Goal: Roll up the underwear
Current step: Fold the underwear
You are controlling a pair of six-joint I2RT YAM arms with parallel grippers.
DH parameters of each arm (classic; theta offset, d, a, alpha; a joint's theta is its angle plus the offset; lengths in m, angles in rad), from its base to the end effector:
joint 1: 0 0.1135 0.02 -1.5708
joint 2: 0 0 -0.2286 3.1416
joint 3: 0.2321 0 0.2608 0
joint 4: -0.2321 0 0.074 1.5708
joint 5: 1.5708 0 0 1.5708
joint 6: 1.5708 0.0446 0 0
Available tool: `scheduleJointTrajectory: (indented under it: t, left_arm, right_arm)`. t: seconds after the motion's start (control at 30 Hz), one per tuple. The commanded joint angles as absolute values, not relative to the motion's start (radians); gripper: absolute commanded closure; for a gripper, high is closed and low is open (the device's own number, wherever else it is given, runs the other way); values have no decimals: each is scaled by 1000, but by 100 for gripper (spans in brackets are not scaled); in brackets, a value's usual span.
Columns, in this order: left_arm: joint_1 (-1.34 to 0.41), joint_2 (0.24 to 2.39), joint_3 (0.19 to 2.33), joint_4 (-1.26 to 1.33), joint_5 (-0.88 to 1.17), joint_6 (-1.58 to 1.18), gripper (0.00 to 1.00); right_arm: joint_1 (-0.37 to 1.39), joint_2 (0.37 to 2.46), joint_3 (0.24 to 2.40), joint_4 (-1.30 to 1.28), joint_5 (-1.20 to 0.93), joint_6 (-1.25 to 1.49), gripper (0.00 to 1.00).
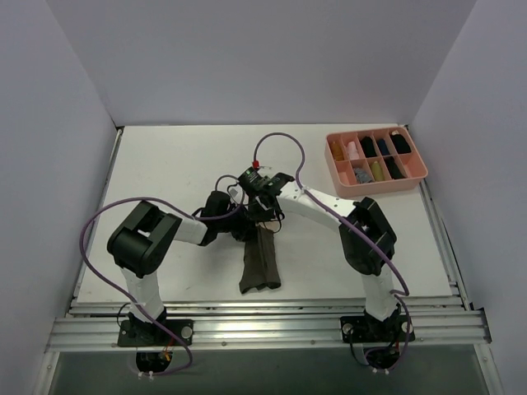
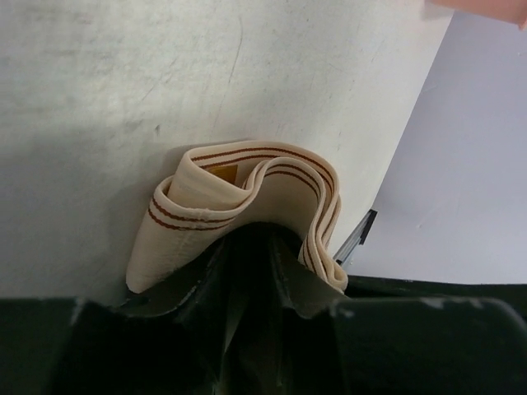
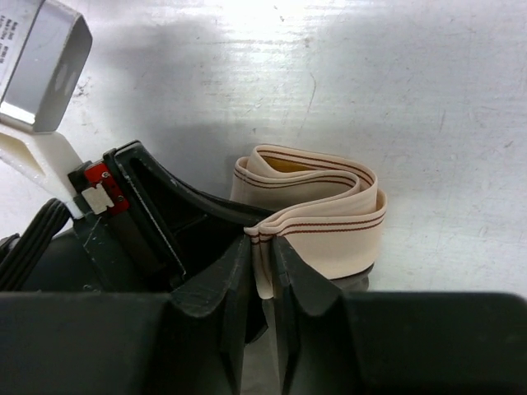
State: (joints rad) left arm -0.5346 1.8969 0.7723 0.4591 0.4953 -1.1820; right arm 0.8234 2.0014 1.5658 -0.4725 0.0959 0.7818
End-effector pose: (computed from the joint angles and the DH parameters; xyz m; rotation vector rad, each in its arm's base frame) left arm 0.2869 -0.1945 0.0571 -0.5162 2.5290 -1.3662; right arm 0.3047 0.3225 0.1752 -0.0110 2.5609 0.5481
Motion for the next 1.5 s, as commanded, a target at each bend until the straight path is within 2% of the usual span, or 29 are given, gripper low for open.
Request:
scheduleJointTrajectory:
  t: [0.0, 0.17, 0.43, 0.73, 0.87, 1.0, 1.47]
  left_arm:
    - [-534, 1809, 750, 398, 476, -1172, 66]
    - [-529, 1732, 781, 205, 439, -1143, 61]
    - [-514, 1692, 853, -122, 422, -1068, 60]
    - [-453, 1582, 893, -354, 345, -954, 60]
    - [-391, 1578, 911, -380, 314, -894, 60]
    - [-348, 1632, 925, -310, 388, -851, 60]
    - [-334, 1799, 916, -100, 514, -830, 59]
  right_arm:
    - [830, 1948, 1528, -442, 71, 793, 89]
    - [827, 1957, 1534, -446, 84, 785, 100]
    - [827, 1965, 1537, -434, 89, 788, 100]
    - [830, 1974, 1540, -434, 87, 804, 100]
    - [830, 1973, 1543, -436, 90, 804, 100]
    - [831, 1974, 1539, -437, 92, 808, 100]
    - [838, 1999, 1560, -454, 92, 810, 100]
